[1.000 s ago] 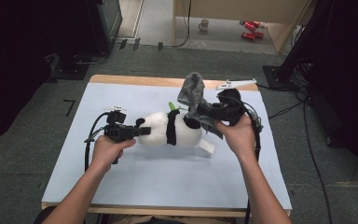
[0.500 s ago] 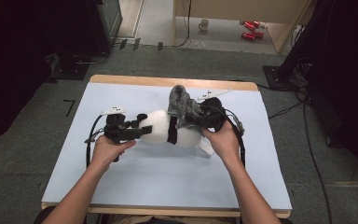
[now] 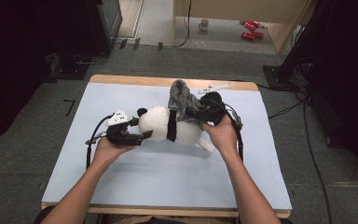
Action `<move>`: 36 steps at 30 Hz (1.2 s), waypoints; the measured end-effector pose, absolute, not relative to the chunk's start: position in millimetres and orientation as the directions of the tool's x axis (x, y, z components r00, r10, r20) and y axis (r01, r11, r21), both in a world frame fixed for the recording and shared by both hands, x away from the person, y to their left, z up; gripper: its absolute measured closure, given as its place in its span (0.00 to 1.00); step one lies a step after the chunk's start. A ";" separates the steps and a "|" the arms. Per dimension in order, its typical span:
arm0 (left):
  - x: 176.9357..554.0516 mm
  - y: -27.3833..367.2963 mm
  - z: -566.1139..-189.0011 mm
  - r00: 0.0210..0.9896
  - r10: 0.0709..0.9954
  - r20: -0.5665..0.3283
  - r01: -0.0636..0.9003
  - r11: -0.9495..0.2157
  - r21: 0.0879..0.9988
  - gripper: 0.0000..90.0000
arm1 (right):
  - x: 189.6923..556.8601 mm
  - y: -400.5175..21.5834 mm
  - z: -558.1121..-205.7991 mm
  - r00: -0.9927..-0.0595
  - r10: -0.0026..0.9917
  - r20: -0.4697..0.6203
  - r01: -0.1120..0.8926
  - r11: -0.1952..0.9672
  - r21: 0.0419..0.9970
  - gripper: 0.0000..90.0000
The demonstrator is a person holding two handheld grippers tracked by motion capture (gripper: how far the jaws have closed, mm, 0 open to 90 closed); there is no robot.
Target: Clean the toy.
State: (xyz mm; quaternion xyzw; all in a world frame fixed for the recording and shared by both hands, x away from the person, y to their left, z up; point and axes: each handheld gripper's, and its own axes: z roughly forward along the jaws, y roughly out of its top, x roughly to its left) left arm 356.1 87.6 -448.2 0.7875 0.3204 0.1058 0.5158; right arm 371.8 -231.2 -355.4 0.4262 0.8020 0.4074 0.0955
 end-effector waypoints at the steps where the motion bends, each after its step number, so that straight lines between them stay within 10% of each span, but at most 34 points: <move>1: 356.4 87.0 -448.8 0.764 0.622 -0.170 0.401 -0.252 0.880 0.30 | 372.9 -230.5 -355.5 -0.616 0.761 0.202 0.609 0.299 0.735 0.89; 13: 353.6 81.4 -440.2 0.708 0.667 -0.233 0.485 -0.220 0.846 0.65 | 366.0 -189.2 -329.8 -0.679 0.699 0.222 0.561 0.300 0.772 0.89; 36: 350.4 77.6 -435.5 0.687 0.687 -0.237 0.518 -0.235 0.822 0.69 | 374.6 -159.8 -360.6 -0.672 0.725 0.149 0.593 0.408 0.694 0.89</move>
